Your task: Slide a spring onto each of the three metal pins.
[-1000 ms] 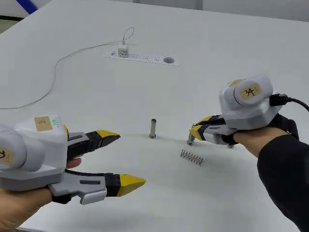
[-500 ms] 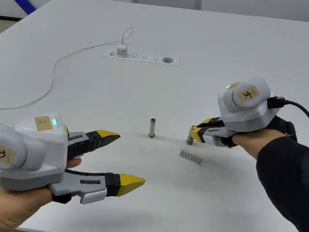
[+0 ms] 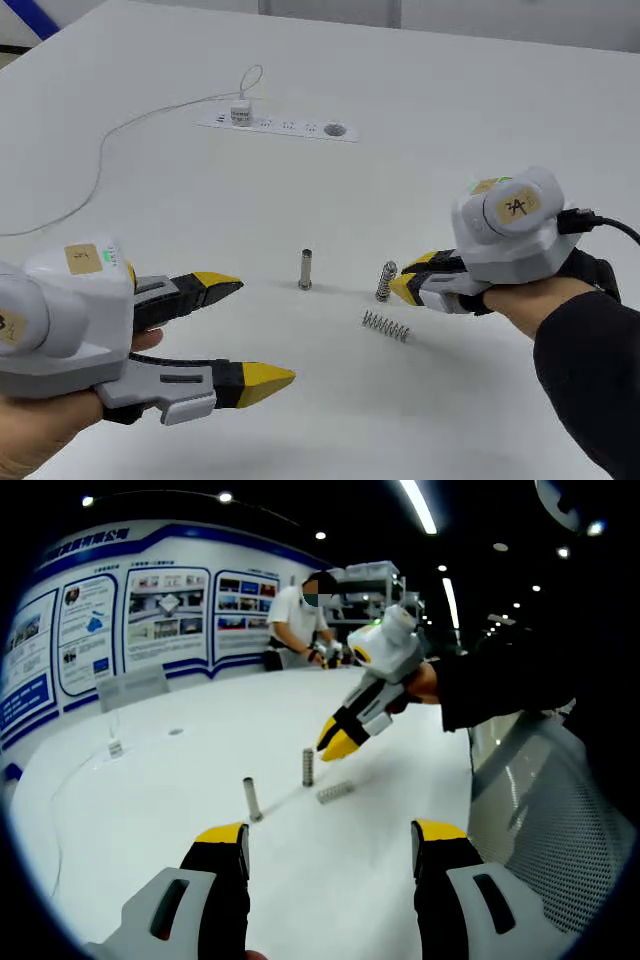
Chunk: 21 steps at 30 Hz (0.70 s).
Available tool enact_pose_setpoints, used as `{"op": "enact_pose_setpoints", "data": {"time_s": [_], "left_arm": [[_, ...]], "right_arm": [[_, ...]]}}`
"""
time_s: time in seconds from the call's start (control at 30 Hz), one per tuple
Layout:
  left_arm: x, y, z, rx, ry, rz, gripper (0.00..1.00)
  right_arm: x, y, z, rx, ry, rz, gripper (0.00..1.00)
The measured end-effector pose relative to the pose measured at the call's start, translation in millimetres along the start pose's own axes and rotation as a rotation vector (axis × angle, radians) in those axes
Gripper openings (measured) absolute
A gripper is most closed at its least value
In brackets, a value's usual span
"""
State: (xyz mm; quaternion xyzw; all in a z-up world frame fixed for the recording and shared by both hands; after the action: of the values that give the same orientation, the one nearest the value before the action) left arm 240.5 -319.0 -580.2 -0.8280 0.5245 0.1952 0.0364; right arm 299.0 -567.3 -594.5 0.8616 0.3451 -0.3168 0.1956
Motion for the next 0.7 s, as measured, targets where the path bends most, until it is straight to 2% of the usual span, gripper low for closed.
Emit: {"op": "enact_pose_setpoints", "data": {"time_s": [0.2,0.4,0.7], "left_arm": [[1.6,0.8,-2.3,0.006,0.000,0.009,0.67],[3.1,2.8,-4.5,0.015,-0.002,0.017,0.67],[0.6,3.0,-5.2,0.014,-0.006,0.008,0.67]], "right_arm": [[2.4,-13.8,10.3,-0.008,-0.016,-0.062,0.18],[9.2,-24.7,25.5,-0.014,-0.062,-0.120,0.24],[15.3,-25.3,34.7,-0.020,-0.096,-0.144,0.25]]}}
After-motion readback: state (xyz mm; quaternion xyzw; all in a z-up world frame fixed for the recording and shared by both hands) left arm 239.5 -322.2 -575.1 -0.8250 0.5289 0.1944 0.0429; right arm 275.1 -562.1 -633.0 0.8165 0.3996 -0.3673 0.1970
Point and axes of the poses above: the centre of the closed fingertips' face, and the gripper's own axes: x roughly forward along the fingers, y roughly to its right, z roughly out of its underside, the point moved 9 cm from there along -x, roughly backward along the fingers, and after that the axes turned 5 degrees about -x, right-handed, at the moved point
